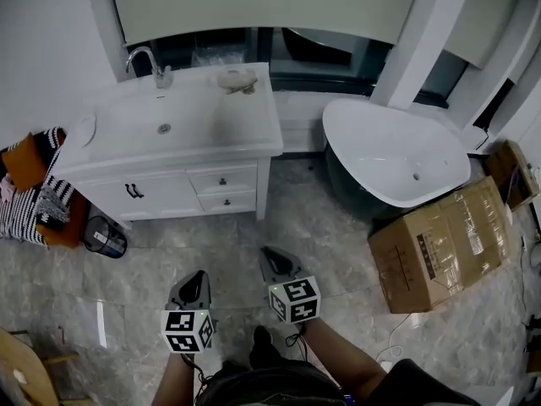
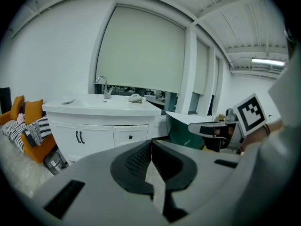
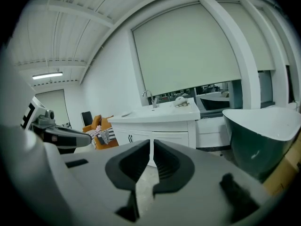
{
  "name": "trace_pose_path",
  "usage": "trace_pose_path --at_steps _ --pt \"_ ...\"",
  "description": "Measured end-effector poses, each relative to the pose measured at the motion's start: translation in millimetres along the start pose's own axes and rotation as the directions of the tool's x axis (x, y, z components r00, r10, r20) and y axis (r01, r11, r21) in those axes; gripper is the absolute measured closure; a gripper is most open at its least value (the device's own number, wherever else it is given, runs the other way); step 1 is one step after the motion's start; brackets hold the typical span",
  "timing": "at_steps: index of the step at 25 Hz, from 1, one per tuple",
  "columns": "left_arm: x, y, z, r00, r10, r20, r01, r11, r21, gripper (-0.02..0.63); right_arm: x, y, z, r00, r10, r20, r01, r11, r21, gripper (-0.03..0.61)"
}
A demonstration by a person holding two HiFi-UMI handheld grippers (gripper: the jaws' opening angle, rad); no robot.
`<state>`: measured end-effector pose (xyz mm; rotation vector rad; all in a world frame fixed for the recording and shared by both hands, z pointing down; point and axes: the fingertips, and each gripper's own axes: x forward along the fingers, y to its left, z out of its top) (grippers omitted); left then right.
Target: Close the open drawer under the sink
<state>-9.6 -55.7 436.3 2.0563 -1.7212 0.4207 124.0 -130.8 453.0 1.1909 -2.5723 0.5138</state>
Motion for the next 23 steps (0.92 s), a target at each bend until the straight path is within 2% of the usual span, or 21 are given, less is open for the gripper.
trace_pose_path --at_steps 10,23 --pt "-39 21 2 0.998 0.011 0.056 -0.010 1.000 -0.020 0.598 -9 57 10 0.999 0.037 0.013 -0.036 0.995 -0.091 0.543" --pt "-156 28 -22 0.992 -0.053 0.117 0.053 0.999 0.006 0.598 -88 163 -3 0.997 -0.022 0.072 0.030 0.993 -0.111 0.545"
